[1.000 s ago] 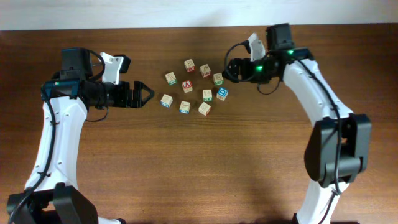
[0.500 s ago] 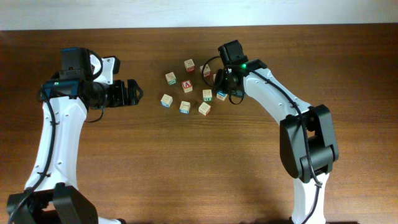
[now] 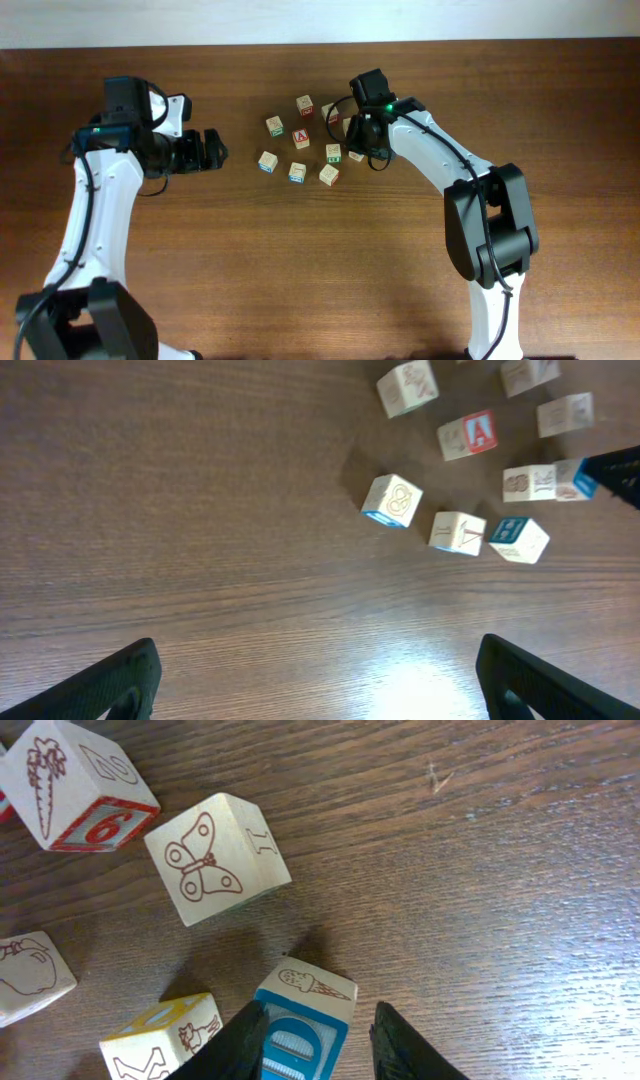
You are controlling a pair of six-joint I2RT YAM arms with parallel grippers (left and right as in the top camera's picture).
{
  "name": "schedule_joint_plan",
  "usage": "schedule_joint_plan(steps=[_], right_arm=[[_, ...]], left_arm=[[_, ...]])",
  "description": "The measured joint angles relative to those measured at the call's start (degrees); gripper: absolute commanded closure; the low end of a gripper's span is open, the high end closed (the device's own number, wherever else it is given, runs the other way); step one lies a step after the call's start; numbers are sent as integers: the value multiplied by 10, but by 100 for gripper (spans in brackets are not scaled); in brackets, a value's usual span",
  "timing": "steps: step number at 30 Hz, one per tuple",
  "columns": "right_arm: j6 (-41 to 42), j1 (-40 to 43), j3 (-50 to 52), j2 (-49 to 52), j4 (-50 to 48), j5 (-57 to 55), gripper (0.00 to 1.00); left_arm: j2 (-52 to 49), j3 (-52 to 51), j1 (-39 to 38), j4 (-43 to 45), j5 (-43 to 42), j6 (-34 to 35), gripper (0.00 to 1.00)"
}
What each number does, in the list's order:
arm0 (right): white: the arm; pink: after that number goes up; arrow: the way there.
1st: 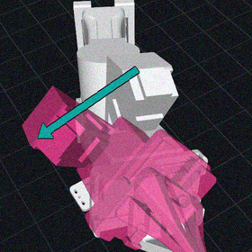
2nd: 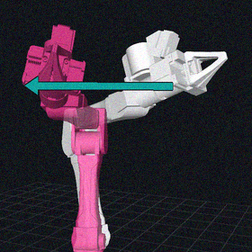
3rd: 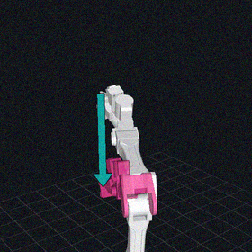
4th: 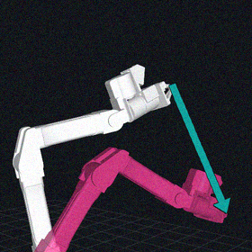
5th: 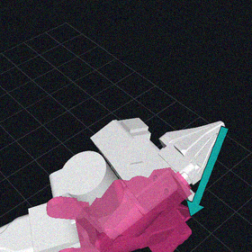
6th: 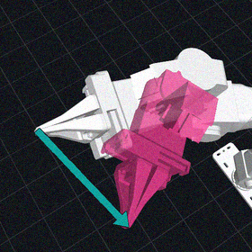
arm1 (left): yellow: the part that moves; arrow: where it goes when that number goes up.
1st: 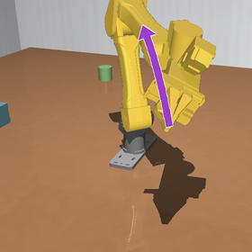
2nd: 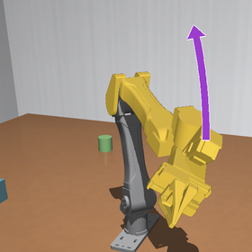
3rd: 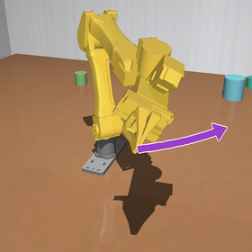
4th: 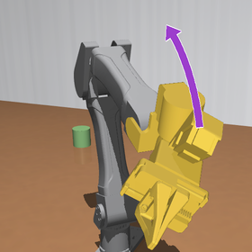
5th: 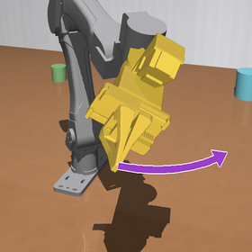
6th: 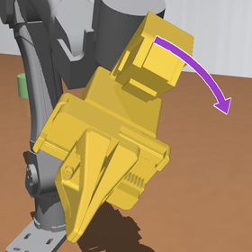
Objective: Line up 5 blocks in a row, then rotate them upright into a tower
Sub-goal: 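Grasp the blue-D block with the right gripper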
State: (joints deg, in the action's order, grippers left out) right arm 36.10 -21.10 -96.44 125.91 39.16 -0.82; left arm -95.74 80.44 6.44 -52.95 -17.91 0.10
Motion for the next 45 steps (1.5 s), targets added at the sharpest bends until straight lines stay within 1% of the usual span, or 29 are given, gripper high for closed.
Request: schedule_joint_plan(steps=[2, 4, 9, 15, 17, 21, 25, 26, 28, 30, 31, 34, 37, 40, 42, 45], right_arm=[[-7, 0, 0, 2, -8, 4, 46], [-13, 0, 0, 4, -16, 7, 41], [-21, -1, 0, 10, -31, 11, 41], [-13, -4, 0, 13, -31, 13, 57], [-6, -5, 0, 19, -27, 13, 64], [0, -5, -2, 24, -21, 14, 70], [0, -5, -6, 24, -11, 19, 82], [1, -5, -10, 24, 1, 23, 84], [-6, -3, -19, 24, 38, 37, 85], [-31, 1, -28, 24, 75, 58, 87], [-46, 3, -31, 24, 99, 73, 89], [-94, 10, -45, 24, 162, 115, 92], [-140, 16, -80, 24, 235, 145, 94], [-174, 16, -118, 24, 287, 162, 96], [-201, 16, -158, 23, 343, 173, 96], [-231, 16, -185, 11, 427, 177, 96]], left_arm=[[-10, 0, -2, 0, 1, 0, 1], [-14, 0, -6, 0, 2, 0, 1], [-15, 0, -12, 0, 2, 0, 1], [-15, 0, -12, 0, 2, 0, 1], [-15, 0, -12, 0, 2, 0, 1], [-15, 0, -12, 0, 2, 0, 0], [-15, 0, -12, -1, 2, 0, 0], [-15, 0, -12, -1, 2, 0, 0], [-15, 0, -12, -3, 2, 0, 0], [-15, 0, -12, -5, 2, 0, 3], [-15, 0, -12, -6, 2, 0, 5], [-15, 0, -12, -9, 2, 2, 6], [-15, 0, -12, -14, 2, 11, 6], [-15, 2, -14, -24, 2, 21, 7], [-15, 10, -19, -35, 1, 26, 9], [-16, 40, -39, -57, -1, 30, 8]])
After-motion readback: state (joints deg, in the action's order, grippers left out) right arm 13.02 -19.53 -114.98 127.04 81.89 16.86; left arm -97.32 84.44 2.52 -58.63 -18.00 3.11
